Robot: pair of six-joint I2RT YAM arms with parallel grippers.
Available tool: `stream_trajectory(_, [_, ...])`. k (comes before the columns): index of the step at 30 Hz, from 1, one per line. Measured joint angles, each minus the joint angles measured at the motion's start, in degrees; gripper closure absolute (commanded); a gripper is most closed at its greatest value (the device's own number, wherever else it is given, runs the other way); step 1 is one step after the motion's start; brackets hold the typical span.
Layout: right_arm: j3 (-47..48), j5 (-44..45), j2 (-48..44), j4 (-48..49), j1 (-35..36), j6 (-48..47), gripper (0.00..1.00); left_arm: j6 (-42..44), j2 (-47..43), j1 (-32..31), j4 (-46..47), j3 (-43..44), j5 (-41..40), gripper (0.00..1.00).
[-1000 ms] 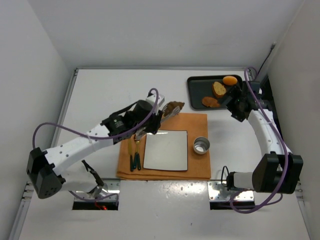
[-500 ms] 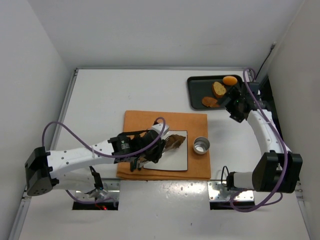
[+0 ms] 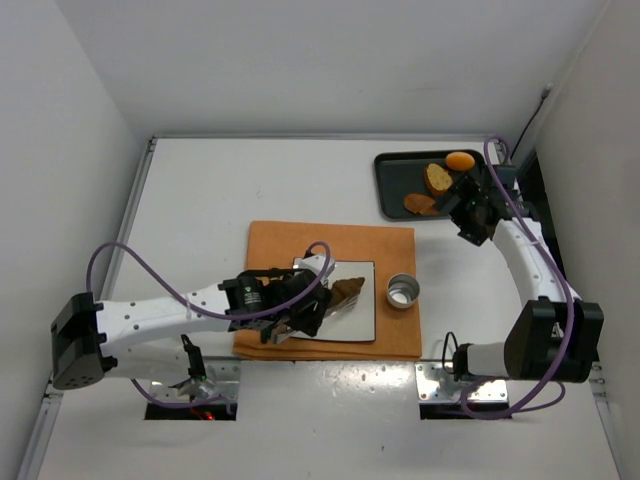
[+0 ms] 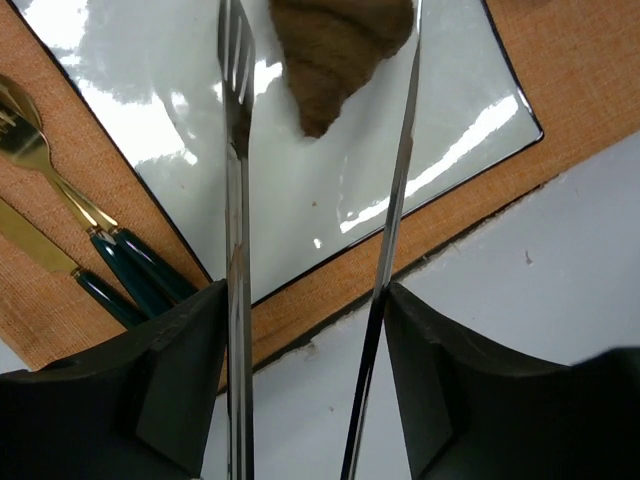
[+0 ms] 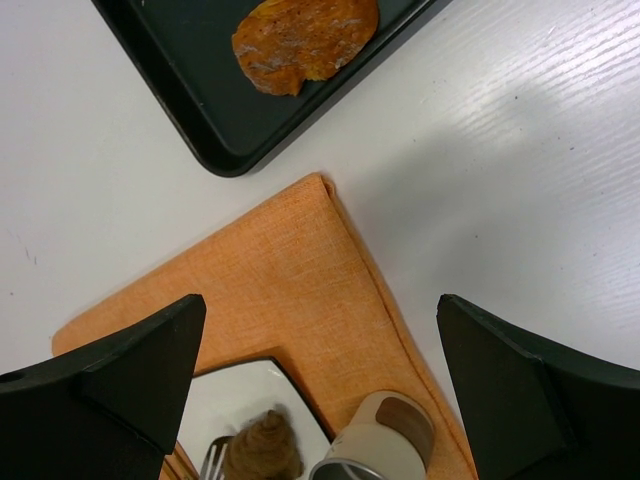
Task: Place the bread
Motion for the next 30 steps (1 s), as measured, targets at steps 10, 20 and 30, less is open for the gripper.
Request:
stream_trajectory(10, [0.0, -1.2, 1.4, 1.0, 0.0, 0.0, 0.00, -0.7, 1.5, -0.5, -4.4, 4.1, -0.4, 0.26])
stream_trajectory(20, [0.0, -2.0, 1.7, 1.8, 0.0, 0.0, 0.00, 1.0, 1.0, 1.5, -6.4, 15.5, -4.5, 0.30])
stream_trajectory(30, [-0.6, -3.0, 1.8, 2.3, 0.0, 0.0, 0.00, 2.4, 4.6, 8.0, -3.1, 20.5, -16.7, 0.41])
